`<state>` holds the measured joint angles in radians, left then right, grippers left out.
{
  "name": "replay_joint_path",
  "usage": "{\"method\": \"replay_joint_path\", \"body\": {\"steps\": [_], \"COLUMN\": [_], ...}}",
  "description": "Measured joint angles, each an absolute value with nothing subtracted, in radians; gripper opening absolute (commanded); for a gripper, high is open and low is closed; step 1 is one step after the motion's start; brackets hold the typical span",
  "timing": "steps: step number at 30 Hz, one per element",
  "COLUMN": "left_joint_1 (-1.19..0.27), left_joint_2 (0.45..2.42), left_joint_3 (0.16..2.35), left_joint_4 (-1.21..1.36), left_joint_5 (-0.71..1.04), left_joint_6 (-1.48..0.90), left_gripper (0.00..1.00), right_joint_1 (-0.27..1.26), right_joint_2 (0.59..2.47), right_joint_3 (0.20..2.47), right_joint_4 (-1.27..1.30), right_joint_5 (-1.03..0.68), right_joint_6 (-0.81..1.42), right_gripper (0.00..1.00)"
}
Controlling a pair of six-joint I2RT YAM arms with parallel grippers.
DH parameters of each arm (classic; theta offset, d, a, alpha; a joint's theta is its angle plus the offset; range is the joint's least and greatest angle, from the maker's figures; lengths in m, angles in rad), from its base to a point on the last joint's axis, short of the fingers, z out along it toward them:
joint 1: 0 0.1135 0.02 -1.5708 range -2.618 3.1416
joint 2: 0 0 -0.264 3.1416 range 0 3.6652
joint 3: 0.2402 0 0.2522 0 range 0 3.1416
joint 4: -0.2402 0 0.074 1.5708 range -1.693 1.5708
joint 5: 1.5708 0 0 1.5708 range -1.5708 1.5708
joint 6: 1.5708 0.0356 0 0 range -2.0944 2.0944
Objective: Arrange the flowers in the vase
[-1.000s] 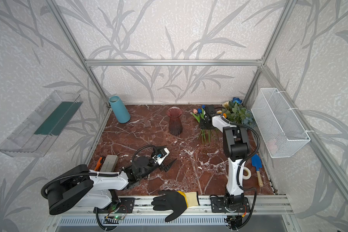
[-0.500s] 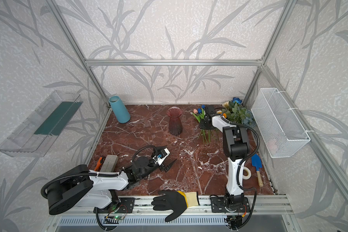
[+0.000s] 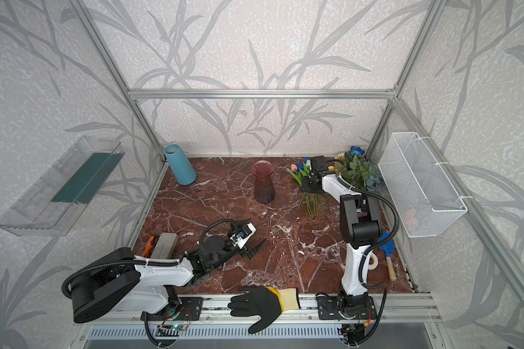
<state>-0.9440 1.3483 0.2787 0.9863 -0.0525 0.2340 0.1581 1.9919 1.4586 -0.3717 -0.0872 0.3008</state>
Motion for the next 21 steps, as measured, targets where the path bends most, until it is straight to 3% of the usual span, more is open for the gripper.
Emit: {"method": "replay_joint_path", "body": {"steps": [10,21], "left_joint_1": [-0.949,-0.949], "left_joint_2": [1.334,1.309], "left_joint_3": [0.279,0.246], "left_joint_4": [0.984,1.034], "left_joint_5": [-0.070,-0.087], "left_joint_6": [0.237,0.243], "left_gripper": [0.94,0.94], "right_joint_1": [0.158,0.179], "right_joint_2": [1.852,1.439], "right_joint_3": [1.332,1.024], "right_joint_4": [-0.260,0.196], "right_joint_5": [-0.128,-0.276], "right_joint_6": [0.320,0.290], "right_gripper": [0.00,0.00]}}
